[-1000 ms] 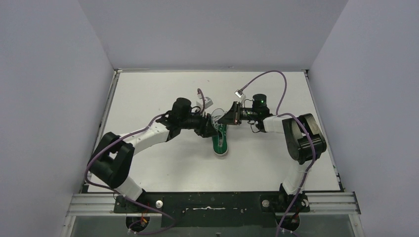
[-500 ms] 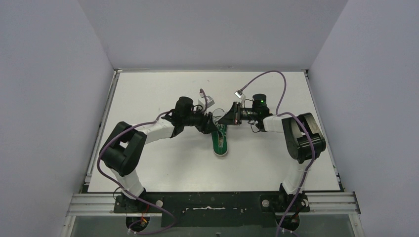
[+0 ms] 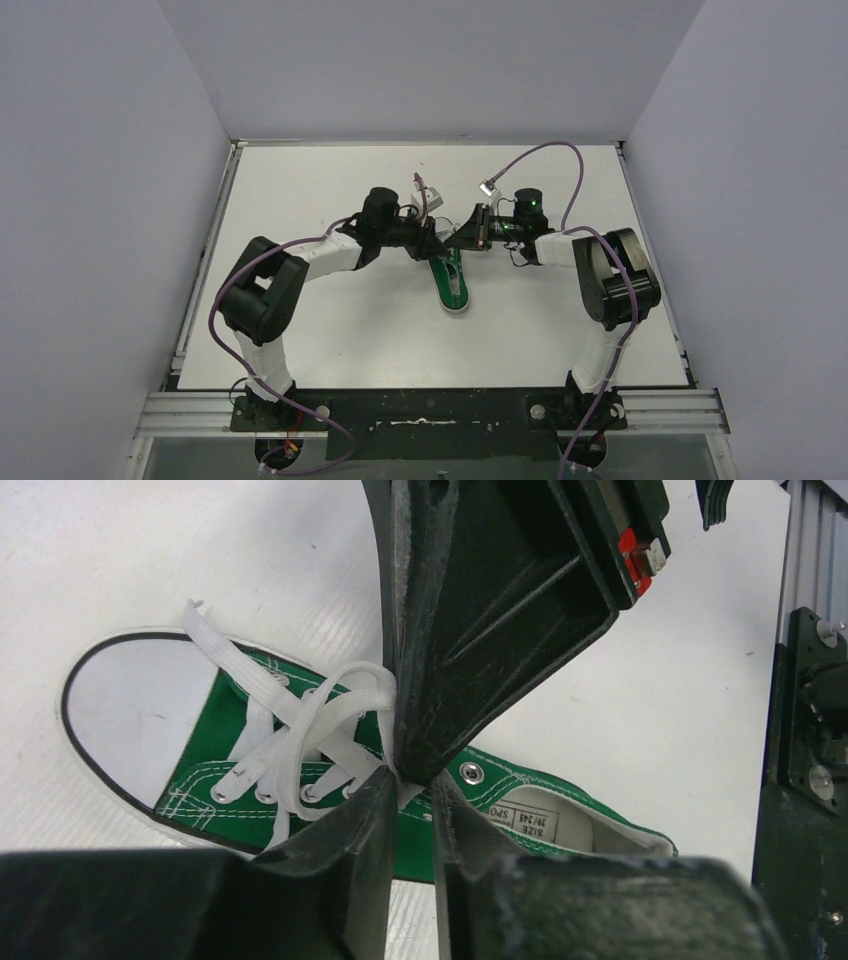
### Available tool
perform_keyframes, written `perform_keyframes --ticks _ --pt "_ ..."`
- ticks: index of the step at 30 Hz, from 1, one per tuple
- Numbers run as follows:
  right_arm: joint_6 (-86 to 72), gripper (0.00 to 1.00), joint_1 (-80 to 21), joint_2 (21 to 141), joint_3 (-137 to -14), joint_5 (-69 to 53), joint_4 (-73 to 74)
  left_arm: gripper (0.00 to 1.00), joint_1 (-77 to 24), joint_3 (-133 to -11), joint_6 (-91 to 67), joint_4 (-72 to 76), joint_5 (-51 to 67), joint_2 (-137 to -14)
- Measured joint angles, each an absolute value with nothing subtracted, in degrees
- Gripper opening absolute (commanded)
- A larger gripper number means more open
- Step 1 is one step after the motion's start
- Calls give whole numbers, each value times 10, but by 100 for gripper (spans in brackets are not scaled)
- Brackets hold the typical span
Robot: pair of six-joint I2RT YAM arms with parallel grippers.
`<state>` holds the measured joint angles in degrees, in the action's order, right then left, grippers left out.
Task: Tie the shoes
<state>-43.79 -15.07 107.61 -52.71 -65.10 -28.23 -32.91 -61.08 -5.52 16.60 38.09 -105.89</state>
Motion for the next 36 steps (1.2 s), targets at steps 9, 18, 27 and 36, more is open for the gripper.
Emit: perform_keyframes --ticks 9,18,27,36 --pt "-438 0 -149 1076 -530 -649 -283 0 -326 -611 -65 167 382 -1059" --pt "-368 59 -145 1045 -561 -591 -116 0 -317 -664 -143 73 429 -1059" --pt "-173 47 -108 894 -560 -472 61 0 -303 -712 -395 69 517 -1081" --pt "-98 53 -158 869 -477 -561 -56 0 -276 -696 -555 95 543 -1116"
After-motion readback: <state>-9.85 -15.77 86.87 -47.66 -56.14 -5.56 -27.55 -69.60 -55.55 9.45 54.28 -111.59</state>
